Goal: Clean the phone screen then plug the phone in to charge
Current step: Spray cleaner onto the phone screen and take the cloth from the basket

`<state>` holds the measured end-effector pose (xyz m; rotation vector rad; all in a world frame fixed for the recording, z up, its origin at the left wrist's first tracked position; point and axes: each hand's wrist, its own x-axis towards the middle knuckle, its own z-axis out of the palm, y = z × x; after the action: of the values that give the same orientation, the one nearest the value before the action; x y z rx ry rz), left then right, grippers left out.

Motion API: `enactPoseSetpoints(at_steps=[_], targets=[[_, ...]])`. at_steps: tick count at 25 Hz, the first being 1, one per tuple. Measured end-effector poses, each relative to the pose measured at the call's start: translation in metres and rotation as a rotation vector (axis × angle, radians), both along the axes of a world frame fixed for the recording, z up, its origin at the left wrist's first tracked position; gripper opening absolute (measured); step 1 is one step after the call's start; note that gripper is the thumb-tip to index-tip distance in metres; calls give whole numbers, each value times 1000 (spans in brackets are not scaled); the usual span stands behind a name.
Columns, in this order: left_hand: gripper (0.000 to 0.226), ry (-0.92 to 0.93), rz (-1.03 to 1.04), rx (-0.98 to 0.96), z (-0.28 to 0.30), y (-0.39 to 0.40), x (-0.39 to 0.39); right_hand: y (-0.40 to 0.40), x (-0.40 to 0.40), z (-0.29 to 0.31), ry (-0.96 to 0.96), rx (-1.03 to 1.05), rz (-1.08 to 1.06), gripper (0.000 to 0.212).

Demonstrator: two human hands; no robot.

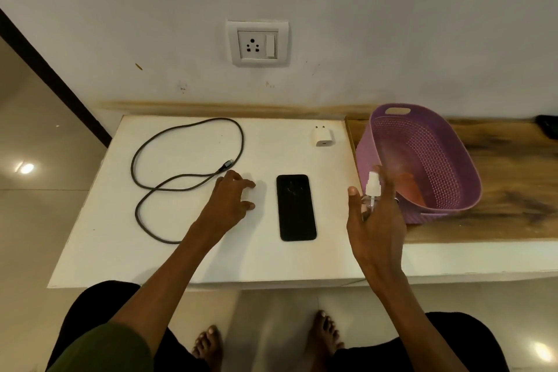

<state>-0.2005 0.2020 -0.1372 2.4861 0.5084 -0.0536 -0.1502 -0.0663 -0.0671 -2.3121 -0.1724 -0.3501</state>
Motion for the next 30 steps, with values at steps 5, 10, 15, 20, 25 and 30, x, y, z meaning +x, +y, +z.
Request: enactPoseSetpoints(at_steps=[5, 10, 15, 20, 25, 30], targets=[[27, -42, 82, -44, 3, -4, 7, 13, 4, -10, 30, 5, 85, 54], [22, -284, 266, -334, 39, -5, 17, 39, 17, -20, 101, 63, 186, 63], [18, -554, 295, -428, 76, -7, 25, 73, 28, -27, 101, 128, 327, 62], [22, -662, 321, -549, 86, -17, 39, 107, 25, -29, 139, 166, 423, 67], [23, -697, 287, -504, 86, -22, 47, 133, 20, -33, 115, 212, 492, 75], [20, -740, 369, -590, 82, -8, 44, 143, 20, -43, 156, 186, 537, 80]])
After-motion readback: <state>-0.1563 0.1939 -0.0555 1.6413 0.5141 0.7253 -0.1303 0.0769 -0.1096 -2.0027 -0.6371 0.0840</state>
